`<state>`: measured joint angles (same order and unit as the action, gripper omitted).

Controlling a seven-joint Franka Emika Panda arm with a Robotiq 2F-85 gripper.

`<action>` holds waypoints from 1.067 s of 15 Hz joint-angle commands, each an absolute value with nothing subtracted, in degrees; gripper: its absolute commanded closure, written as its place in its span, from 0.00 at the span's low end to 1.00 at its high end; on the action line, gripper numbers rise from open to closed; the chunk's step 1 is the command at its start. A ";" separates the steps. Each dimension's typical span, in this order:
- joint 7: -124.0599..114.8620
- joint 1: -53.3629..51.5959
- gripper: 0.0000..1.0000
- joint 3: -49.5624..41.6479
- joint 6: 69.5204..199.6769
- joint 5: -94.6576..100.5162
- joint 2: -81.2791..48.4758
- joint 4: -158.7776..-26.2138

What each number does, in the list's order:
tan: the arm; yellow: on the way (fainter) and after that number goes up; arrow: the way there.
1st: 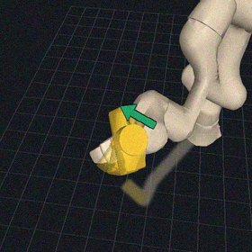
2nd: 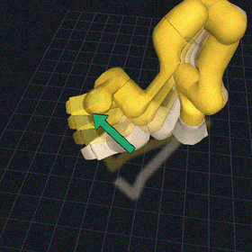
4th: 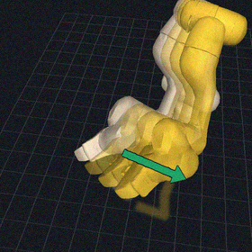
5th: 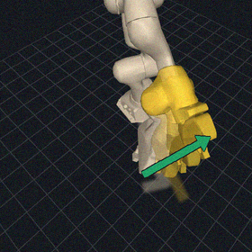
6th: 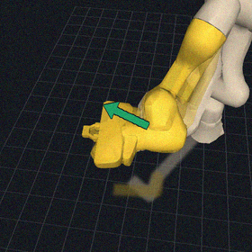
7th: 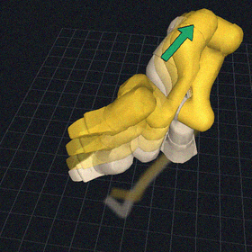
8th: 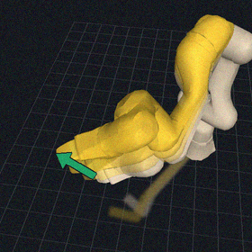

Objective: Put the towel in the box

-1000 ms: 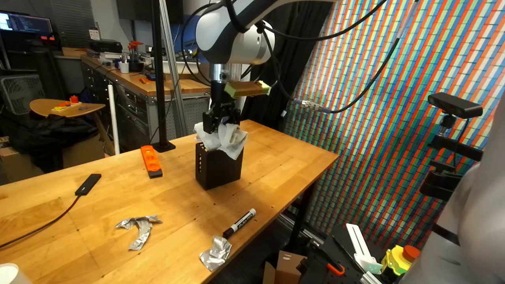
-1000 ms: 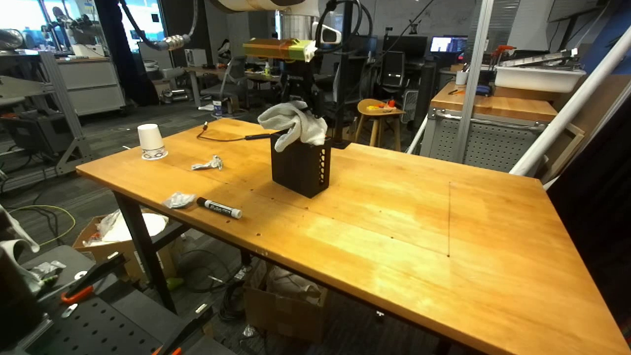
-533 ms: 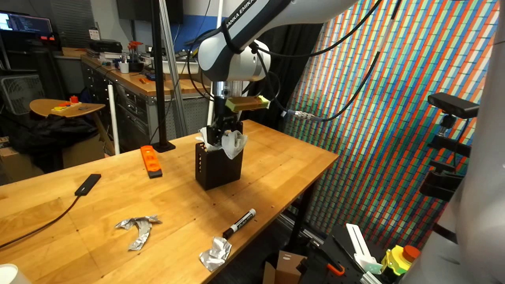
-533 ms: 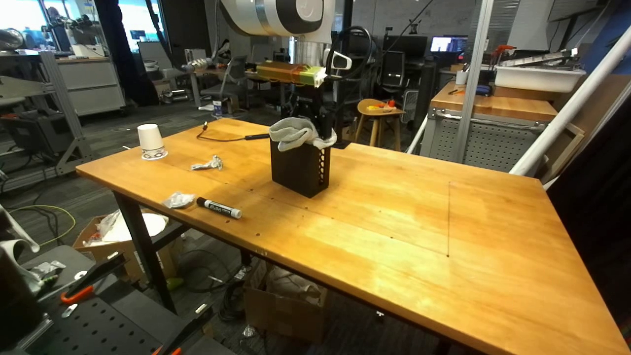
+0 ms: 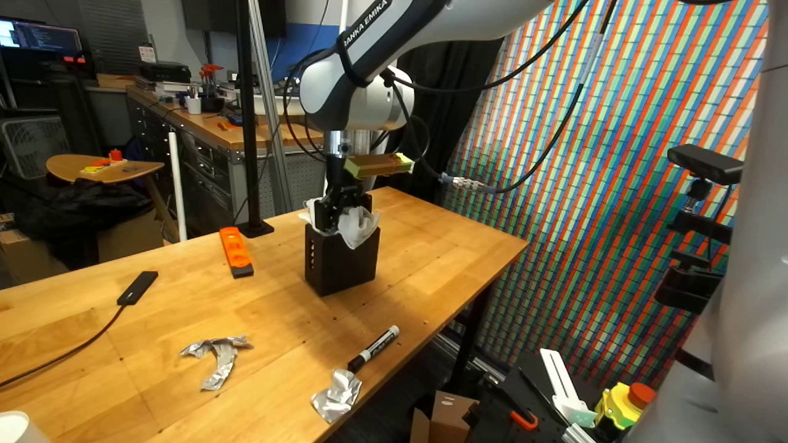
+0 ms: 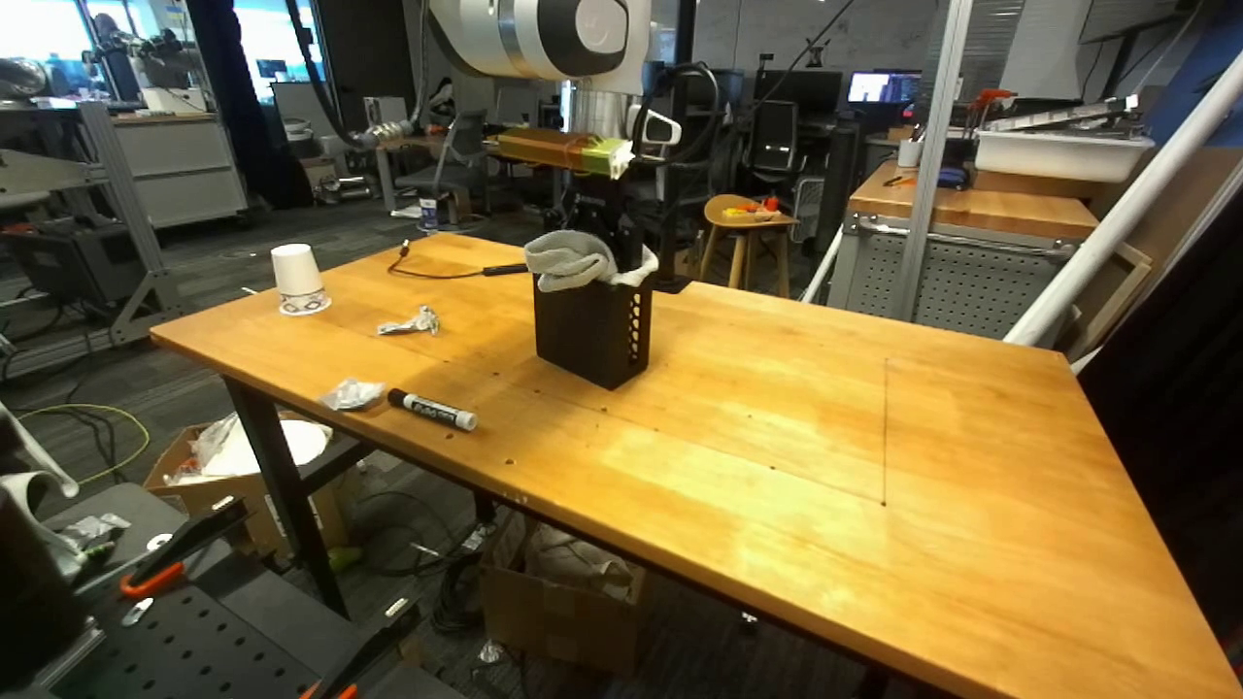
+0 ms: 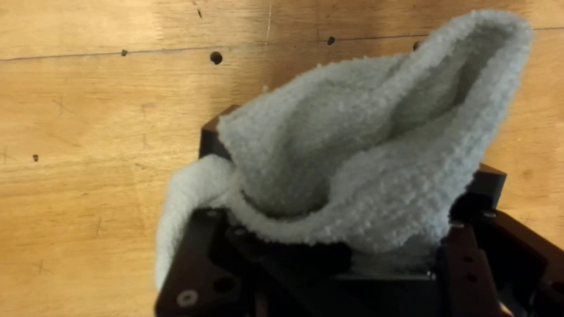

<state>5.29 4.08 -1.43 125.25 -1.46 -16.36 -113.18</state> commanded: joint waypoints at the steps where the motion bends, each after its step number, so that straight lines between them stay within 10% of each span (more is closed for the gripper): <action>1: 8.71 4.89 0.97 -1.22 126.20 -2.93 -20.50 -114.60; 5: 13.94 5.33 0.96 -0.44 125.62 -4.37 -19.98 -117.26; 7: 16.04 5.72 0.70 -0.88 125.75 -4.70 -17.86 -118.80; 16: 17.84 7.23 0.28 -4.16 126.33 -0.24 -2.62 -128.38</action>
<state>16.57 6.86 -3.18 125.29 -2.36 -9.52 -123.12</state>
